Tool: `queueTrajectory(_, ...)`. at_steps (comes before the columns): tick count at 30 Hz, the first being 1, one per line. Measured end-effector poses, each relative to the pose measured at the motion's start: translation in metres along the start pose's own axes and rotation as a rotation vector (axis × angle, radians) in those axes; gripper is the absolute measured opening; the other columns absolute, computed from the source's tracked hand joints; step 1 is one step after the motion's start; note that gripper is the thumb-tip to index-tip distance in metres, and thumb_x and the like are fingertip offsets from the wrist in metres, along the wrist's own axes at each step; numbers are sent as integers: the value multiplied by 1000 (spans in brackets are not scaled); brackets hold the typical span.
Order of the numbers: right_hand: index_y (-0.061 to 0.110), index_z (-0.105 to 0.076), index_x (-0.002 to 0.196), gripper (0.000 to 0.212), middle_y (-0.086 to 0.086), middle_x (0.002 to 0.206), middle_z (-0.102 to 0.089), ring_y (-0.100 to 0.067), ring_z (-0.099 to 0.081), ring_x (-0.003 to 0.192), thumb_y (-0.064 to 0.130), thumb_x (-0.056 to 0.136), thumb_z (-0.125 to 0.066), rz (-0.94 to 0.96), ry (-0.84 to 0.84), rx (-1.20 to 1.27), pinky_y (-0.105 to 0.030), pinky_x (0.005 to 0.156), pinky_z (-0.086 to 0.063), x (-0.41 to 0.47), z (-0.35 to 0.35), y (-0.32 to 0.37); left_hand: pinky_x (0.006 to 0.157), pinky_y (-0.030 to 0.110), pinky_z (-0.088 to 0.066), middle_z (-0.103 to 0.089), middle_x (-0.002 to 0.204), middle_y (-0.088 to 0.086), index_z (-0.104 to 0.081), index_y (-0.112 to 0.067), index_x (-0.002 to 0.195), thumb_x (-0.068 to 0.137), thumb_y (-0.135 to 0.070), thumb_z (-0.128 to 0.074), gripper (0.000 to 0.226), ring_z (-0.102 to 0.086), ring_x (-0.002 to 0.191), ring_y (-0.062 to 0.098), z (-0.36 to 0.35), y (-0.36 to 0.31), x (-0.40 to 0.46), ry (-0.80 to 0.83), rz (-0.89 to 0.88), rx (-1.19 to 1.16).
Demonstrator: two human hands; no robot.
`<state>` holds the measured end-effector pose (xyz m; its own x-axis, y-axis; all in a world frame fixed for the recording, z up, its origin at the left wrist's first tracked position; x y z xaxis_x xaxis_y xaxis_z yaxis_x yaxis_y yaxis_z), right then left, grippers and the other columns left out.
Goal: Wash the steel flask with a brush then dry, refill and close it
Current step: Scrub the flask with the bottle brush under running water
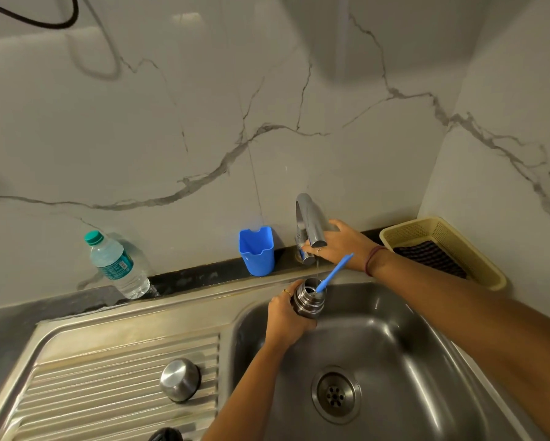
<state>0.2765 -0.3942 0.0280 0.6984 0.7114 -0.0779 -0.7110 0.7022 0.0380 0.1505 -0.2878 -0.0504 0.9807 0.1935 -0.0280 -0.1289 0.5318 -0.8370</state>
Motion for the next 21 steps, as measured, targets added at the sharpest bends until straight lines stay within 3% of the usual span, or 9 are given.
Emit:
queueTrajectory(2,24,-30,149,54,-8,142,-46,-26,-42,131,15,98,-47,20,0,11,-46,114,-23,-1,-16,-5,85,12,-50,-70,104,-13,-60,-30,123,61,-12,-89,71,-65,96,2,1,0,-1,-5,-1,-3)
queueTrajectory(4,28,-42,142,54,3,145,-40,-20,-42,130,7,93,-54,5,81,85,-45,110,-33,0,-54,-33,84,8,-48,-70,107,-11,-60,-25,127,61,-12,-90,74,-65,98,2,1,3,-2,-13,6,-8)
queueTrajectory(6,32,-55,129,52,13,141,-40,-12,-39,130,2,86,-57,-107,123,484,-39,104,-40,-7,-88,-55,82,6,-46,-70,109,-10,-59,-22,131,61,-12,-90,76,-65,99,2,1,3,-3,-16,7,-8)
queueTrajectory(8,27,-52,134,60,16,137,-43,-6,-42,127,-2,81,-57,-129,104,778,-25,99,-42,-31,-84,-47,81,4,-44,-69,112,-10,-58,-22,132,63,-12,-89,76,-63,99,1,1,0,-6,-14,-2,4)
queueTrajectory(11,36,-32,145,86,4,145,-41,-23,-49,128,15,73,-75,-156,182,1074,-31,94,-50,-87,-56,5,89,8,-48,-68,114,-11,-56,-23,132,66,-12,-89,76,-60,93,-8,-1,-6,-14,-2,-23,8)
queueTrajectory(13,40,-24,146,103,14,147,-32,-15,-44,131,34,65,-86,-133,160,1121,-34,102,-46,-111,-62,25,87,2,-44,-68,116,-10,-55,-21,135,65,-13,-90,78,-56,91,-18,-5,-10,-21,13,-29,3)
queueTrajectory(15,40,-24,146,109,17,143,-36,-7,-45,129,41,58,-88,-151,88,1136,-30,105,-44,-121,-72,35,81,-5,-38,-69,116,-9,-55,-19,137,67,-13,-88,78,-56,90,-19,-11,-15,-29,25,-26,-5)
queueTrajectory(18,34,-38,141,92,21,126,-50,-1,-54,115,29,63,-87,-161,-91,1226,-20,97,-47,-128,-66,51,79,-4,-40,-66,108,-14,-53,-19,139,67,-6,-86,81,-57,90,-10,-19,-26,-43,82,-16,16)
queueTrajectory(21,28,-59,119,58,15,106,-63,-1,-61,98,24,67,-85,-238,-210,1127,-18,89,-52,-136,-59,48,78,3,-46,-64,92,-23,-58,-21,131,63,-1,-85,76,-59,80,-14,-29,-29,-56,145,14,29)
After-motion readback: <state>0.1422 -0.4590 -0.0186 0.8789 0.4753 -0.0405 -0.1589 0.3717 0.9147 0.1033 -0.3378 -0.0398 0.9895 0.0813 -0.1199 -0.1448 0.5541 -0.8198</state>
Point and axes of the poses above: each hand's wrist, its own x-axis towards the middle knuckle, its own z-axis out of the back of the hand, y = z × x, the point moved 6 cm from there along x, towards the middle knuckle
